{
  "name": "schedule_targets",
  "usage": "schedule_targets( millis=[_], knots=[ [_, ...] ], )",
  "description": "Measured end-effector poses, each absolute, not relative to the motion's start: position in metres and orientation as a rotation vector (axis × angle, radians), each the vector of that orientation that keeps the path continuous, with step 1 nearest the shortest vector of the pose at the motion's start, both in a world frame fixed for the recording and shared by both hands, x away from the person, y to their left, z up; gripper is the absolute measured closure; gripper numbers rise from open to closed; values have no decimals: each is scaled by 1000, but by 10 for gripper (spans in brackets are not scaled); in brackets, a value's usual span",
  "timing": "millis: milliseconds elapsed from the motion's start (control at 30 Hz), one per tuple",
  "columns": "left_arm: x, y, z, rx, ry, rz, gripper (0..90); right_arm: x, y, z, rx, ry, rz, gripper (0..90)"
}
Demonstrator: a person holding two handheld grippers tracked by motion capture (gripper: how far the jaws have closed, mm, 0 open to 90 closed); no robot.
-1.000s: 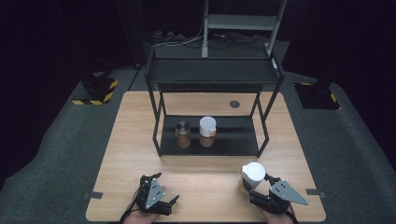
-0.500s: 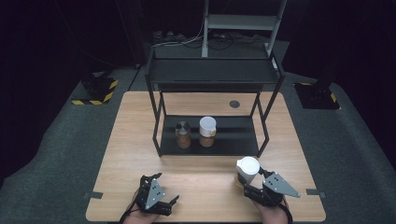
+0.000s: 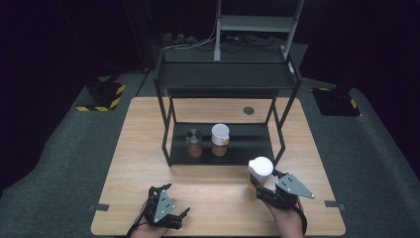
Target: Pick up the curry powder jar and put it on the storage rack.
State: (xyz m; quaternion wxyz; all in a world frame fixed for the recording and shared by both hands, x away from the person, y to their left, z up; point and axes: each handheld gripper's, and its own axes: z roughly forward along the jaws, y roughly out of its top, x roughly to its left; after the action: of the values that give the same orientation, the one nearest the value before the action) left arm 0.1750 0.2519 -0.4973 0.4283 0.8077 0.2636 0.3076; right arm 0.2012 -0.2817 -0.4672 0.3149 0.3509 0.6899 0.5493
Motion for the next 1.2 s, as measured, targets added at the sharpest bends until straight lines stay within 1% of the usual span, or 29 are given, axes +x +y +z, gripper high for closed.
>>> schedule_targets(
  millis=[533,1200],
  knots=[
    [174,252,-498,2014,655,771,11,222,-270,-452,929,1792,1436,305],
    [174,253,-499,2014,642,774,11,252,-251,-449,956,1765,1410,305]
  ],
)
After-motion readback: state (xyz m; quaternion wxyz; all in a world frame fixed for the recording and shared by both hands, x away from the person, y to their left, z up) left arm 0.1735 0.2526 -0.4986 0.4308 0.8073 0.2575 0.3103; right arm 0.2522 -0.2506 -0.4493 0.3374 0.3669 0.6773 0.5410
